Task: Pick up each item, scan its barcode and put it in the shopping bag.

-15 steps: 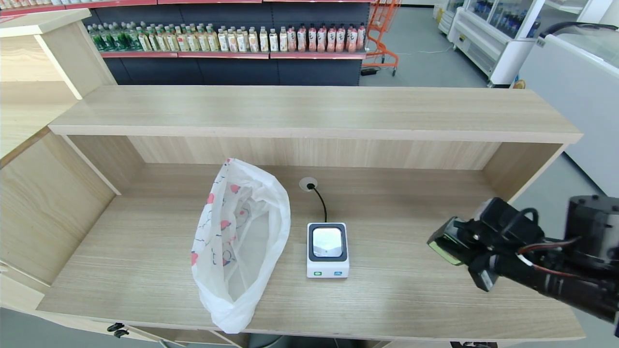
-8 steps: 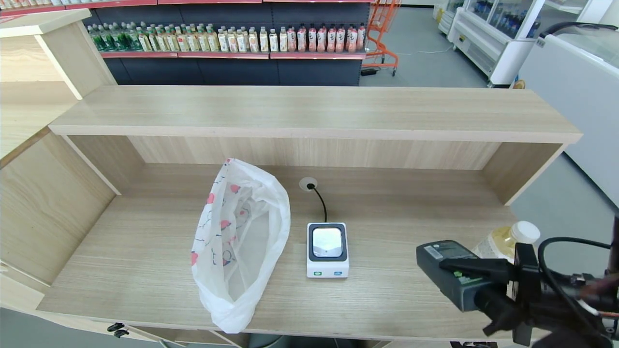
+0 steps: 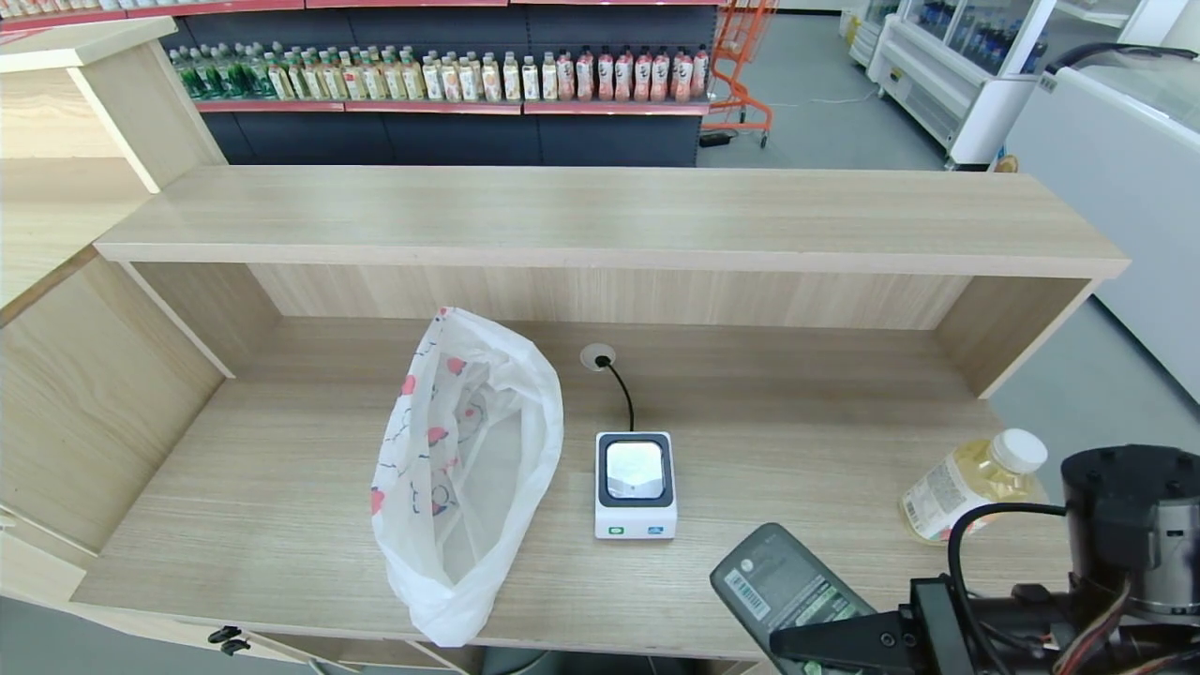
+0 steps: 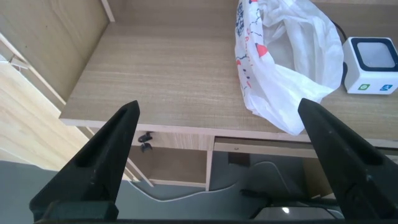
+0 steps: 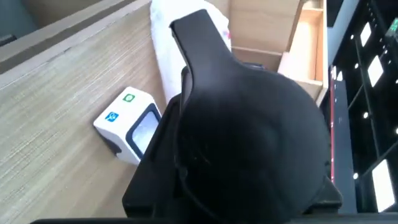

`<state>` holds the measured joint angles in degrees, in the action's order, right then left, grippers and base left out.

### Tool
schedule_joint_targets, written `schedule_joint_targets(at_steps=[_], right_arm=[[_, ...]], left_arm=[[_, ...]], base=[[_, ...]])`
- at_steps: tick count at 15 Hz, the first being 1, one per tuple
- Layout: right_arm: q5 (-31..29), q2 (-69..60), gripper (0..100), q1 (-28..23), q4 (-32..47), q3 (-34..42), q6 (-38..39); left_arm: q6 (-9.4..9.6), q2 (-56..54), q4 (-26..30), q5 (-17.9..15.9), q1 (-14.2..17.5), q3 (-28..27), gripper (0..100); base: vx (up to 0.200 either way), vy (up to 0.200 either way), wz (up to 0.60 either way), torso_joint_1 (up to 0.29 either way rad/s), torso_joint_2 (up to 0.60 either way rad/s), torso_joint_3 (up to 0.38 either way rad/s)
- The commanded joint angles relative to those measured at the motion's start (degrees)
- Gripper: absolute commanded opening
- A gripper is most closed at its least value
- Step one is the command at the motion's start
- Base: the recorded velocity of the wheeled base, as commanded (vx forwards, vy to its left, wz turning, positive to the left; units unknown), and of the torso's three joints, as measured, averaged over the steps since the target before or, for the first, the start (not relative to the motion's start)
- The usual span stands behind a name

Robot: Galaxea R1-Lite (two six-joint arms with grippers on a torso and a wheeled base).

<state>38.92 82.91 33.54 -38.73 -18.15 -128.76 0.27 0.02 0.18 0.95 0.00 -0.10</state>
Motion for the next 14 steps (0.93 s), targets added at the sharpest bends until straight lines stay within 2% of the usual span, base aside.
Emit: schedule_joint_targets(at_steps=[1,4,7,11,14], right_arm=[[0.4,3.3,0,0.9,-0.3,0.0,-1.8],[1.0,5.2,0,1.0,-0.7,-0.2,-8.7],[1.0,5.3,0,1.0,-1.3,-1.1,-12.0],[4.4,7.3,0,5.2,-13.0,-2.0,-14.7],[4.5,8.3,0,5.4,-16.6,-1.6,-14.9]], left_arm=[[0.0,0.0,0.0,0.0,0.0,0.0,100],[0.0,0.0,0.0,0.0,0.0,0.0,100],[0.0,0.0,0.0,0.0,0.0,0.0,100],[0.0,0.0,0.0,0.0,0.0,0.0,100],[0.0,0.0,0.0,0.0,0.0,0.0,100]], base=[[0.0,0.0,0.0,0.0,0.0,0.0],[0.0,0.0,0.0,0.0,0.0,0.0],[0.0,0.0,0.0,0.0,0.0,0.0],[0.0,0.0,0.0,0.0,0.0,0.0],[0.0,0.0,0.0,0.0,0.0,0.0]])
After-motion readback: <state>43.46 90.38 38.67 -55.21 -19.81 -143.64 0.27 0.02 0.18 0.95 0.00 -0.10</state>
